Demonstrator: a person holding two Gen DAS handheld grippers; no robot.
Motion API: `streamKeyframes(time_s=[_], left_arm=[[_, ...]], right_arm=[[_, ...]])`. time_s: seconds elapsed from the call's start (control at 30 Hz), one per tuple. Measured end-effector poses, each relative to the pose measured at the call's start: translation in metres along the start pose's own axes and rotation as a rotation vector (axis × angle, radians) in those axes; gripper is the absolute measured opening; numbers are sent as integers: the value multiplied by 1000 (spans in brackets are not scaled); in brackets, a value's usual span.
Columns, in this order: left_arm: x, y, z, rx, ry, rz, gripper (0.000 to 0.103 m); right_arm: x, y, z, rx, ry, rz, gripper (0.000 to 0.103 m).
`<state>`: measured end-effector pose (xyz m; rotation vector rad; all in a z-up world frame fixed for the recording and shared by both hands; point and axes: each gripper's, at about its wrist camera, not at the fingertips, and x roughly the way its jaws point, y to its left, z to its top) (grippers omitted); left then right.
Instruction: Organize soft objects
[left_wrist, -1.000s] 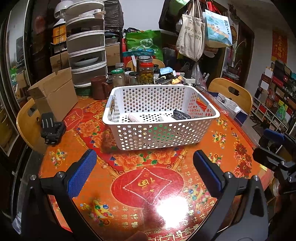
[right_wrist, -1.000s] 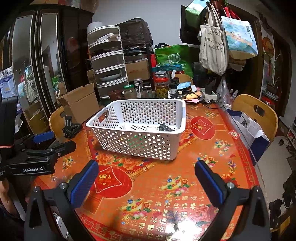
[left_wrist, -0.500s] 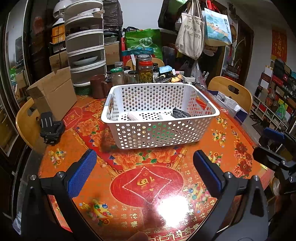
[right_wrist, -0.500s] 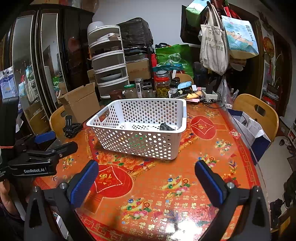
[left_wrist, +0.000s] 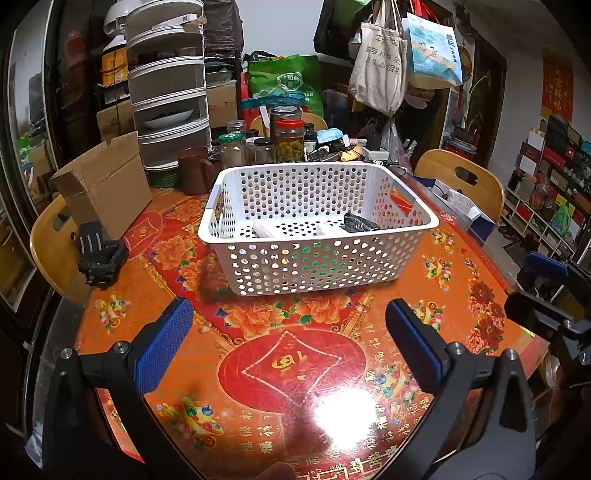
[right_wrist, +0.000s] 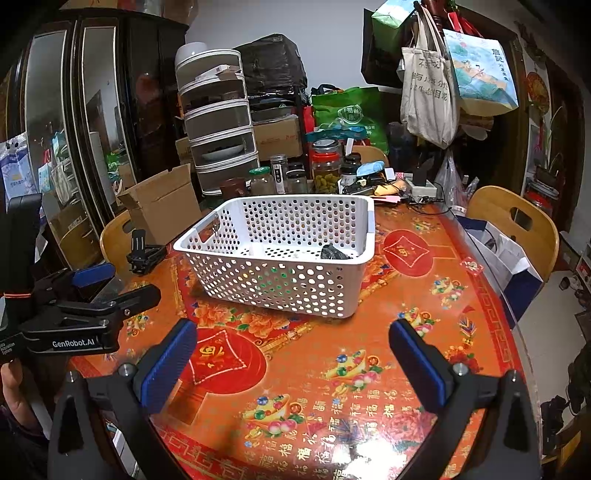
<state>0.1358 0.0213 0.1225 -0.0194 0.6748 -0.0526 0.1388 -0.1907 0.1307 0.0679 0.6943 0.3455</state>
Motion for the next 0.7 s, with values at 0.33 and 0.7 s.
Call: streamKeyframes(time_s=[0.33,0.7], left_arm=[[3,-1,-1,10,2,-3,103],[1,-4,-3,46,-26,2,103]], right_arm=[[0,0,0,1,0,1,103],[3,0,-2,7,1,8,103]])
